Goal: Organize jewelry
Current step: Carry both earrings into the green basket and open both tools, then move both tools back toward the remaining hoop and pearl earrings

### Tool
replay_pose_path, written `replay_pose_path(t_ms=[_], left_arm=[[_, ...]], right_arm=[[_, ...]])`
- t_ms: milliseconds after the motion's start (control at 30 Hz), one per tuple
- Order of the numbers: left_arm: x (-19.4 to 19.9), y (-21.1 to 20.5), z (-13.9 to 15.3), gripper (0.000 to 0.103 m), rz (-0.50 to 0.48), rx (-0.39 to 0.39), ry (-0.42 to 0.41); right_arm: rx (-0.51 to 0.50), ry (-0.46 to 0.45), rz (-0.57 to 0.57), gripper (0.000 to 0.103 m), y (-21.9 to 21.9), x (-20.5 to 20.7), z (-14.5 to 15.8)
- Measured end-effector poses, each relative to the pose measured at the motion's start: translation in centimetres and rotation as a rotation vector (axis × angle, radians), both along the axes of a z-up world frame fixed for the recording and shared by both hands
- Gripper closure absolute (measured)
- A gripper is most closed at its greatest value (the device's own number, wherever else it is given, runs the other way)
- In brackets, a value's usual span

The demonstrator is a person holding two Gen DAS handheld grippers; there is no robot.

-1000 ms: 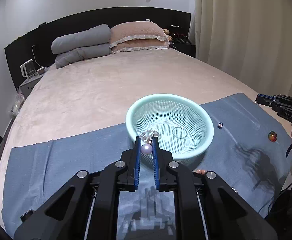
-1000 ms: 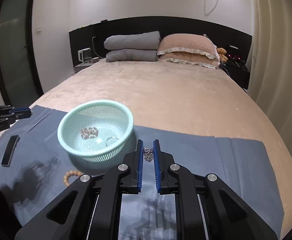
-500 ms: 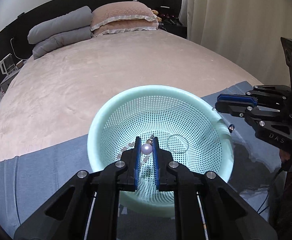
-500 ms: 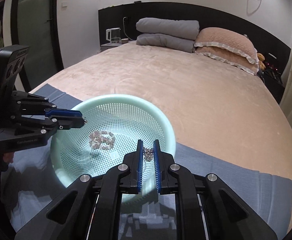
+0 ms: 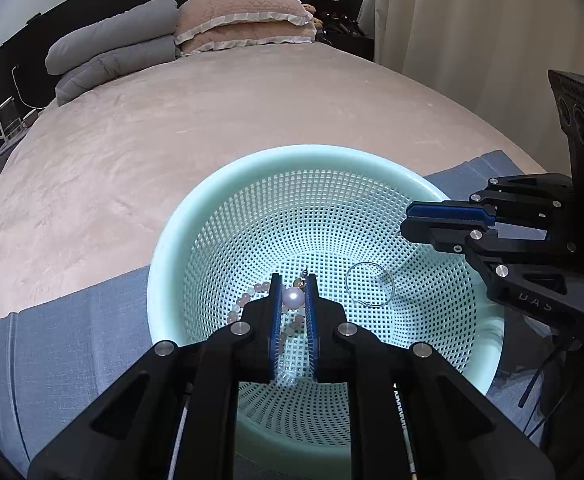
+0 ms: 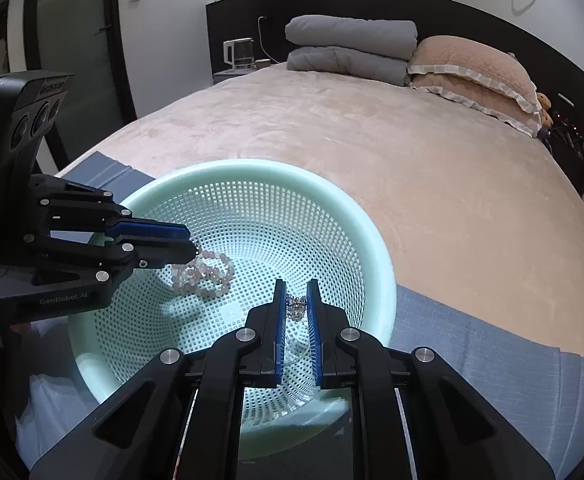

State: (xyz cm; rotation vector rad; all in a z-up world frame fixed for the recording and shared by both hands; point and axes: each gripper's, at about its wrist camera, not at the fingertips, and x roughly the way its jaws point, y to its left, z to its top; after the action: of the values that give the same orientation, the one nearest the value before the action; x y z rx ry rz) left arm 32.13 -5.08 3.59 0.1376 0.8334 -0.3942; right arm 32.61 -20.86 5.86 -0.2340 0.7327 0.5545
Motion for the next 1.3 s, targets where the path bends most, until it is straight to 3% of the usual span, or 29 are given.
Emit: replay_pose_path(t_ms=[167,233,300,333,567,633,933,1067,1300], left_arm=[[-0.3,0.8,0.7,0.091,0.008,-0.016,-0.016],[-0.5,1.3,1.0,0.083,0.024,-0.019,-0.026],[-0.8,2.0,1.3,0.053,0.057,-0.030,-0.041],[-0.9,2.5,1.5,0.045,0.074,-0.049,-0.049],[-3.1,5.5,3.7,0.018,0.147,-0.151,-0.100],[-4.2,6.6,4.6,0.007,0.175,-0.187,-0.121],[-11.6,9.2,7.4,0.006,0.217,-0.254,-0.218],[-15.0,8.5,6.5,0.006,0.194,-0.275,-0.229],[-20.1,6.0,2.9,0.006,0.094,-0.302,-0.235]], right_arm=[[-0.024,-0.011,-0.012,0.092,0.2,-0.1,0.1],[-0.033,-0.010,-0.018,0.092,0.2,-0.1,0.3],[-0.039,-0.010,-0.023,0.089,0.2,-0.3,0.4],[-0.040,-0.010,-0.024,0.087,0.2,-0.4,0.5],[-0.044,-0.096,-0.076,0.020,-0.2,-2.2,2.7],[-0.042,-0.123,-0.097,0.015,-0.6,-3.1,3.6],[0.040,-0.130,-0.187,0.014,-4.0,-9.3,6.1],[0.040,-0.160,-0.221,0.013,-5.2,-13.1,6.2],[0.020,-0.089,-0.190,0.011,-6.0,-17.3,3.4]])
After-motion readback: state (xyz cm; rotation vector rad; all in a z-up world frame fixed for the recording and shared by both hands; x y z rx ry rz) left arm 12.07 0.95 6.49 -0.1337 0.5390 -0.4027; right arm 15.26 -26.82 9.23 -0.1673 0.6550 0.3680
